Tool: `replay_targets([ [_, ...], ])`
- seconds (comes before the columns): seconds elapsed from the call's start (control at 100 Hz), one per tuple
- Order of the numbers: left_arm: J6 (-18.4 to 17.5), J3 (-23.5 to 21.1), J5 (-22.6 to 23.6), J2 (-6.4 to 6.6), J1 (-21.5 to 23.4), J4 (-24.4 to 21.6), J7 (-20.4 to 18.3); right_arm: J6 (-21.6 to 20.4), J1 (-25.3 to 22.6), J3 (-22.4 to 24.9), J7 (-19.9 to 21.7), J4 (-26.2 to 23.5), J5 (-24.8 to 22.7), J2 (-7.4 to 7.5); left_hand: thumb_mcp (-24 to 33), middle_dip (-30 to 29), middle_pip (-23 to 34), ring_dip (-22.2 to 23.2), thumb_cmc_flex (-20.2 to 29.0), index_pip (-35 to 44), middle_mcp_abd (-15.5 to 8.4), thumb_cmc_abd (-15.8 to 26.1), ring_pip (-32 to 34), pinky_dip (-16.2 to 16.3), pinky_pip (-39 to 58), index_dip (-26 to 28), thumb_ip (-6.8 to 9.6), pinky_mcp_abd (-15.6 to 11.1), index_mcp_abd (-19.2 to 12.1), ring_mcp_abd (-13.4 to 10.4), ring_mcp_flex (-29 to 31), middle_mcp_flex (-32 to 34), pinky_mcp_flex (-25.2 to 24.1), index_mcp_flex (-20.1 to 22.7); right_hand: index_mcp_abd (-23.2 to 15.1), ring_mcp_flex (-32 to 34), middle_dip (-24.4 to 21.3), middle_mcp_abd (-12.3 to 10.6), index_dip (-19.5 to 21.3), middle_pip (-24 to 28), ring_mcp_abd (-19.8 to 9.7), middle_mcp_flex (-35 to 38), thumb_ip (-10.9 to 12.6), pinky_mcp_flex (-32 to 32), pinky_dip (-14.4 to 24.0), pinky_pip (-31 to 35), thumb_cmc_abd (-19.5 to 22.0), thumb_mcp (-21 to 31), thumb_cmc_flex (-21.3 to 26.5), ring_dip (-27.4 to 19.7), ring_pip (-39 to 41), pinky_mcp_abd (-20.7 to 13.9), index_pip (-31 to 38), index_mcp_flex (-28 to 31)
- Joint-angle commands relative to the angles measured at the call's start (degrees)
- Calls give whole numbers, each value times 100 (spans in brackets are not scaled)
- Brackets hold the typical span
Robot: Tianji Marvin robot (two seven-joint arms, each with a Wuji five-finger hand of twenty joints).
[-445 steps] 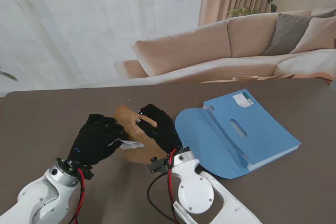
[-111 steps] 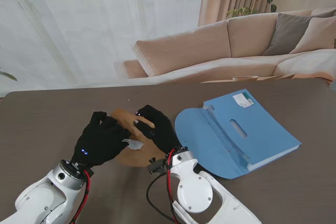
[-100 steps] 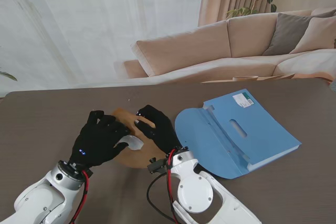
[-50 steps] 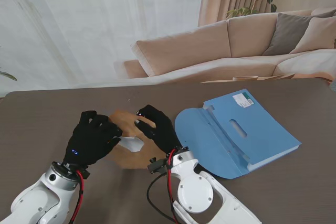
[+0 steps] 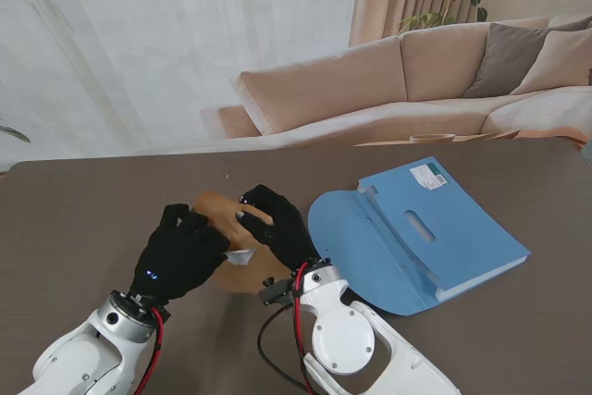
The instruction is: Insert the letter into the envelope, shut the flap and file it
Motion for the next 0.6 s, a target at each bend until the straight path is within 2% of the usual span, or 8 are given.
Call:
replay_targets([
  [0.0, 35, 49, 28, -23, 23, -40, -111, -25, -21, -21, 71, -28, 11, -36, 158, 55, 130, 130, 189, 79, 15, -43, 117, 127, 113, -53, 55, 114, 68, 96, 71, 50, -22, 106, -351, 62, 33, -65, 311, 148, 173, -127, 363, 100, 66, 749, 328, 172, 436, 90, 179, 9, 447, 107],
  [0.14, 46, 26, -8, -36, 56, -45, -55, -14, -24, -19, 62, -39, 6, -37, 126, -121, 20, 4, -8, -260, 3, -51, -124, 88, 79, -263, 51, 75, 62, 42, -107, -283, -56, -163, -350, 62, 32, -72, 311, 147, 173, -126, 362, 100, 66, 749, 327, 172, 436, 90, 179, 9, 446, 107],
  [0.28, -129, -171, -71, -60, 185, -91, 167, 19, -49, 1, 46, -78, -6, -34, 131, -215, -46, -87, -9, -612, -54, -70, -304, 49, 18, -349, 55, 40, -18, 8, -262, -568, -102, -513, -350, 62, 33, -68, 311, 148, 173, -128, 361, 100, 66, 749, 326, 173, 438, 90, 179, 9, 446, 107],
  [0.46, -251, -256, -86, -67, 250, -130, 280, 22, -44, -3, 47, -83, 6, -36, 243, 56, 118, 14, 203, -15, -111, -39, -53, 77, 88, 158, 44, 91, -183, 45, 21, -88, -19, -137, -349, 62, 33, -65, 310, 148, 173, -130, 359, 100, 66, 749, 323, 173, 438, 90, 179, 9, 443, 102],
  [0.59, -95, -152, -35, -57, 186, -123, 198, 8, -40, -13, 46, -76, 3, -38, 280, 102, 239, 104, 233, 133, -40, -66, 112, 101, 144, 155, 42, 88, -22, 82, 65, -11, -16, -95, -353, 62, 32, -65, 311, 148, 173, -126, 358, 100, 66, 749, 327, 171, 436, 90, 179, 9, 441, 104],
])
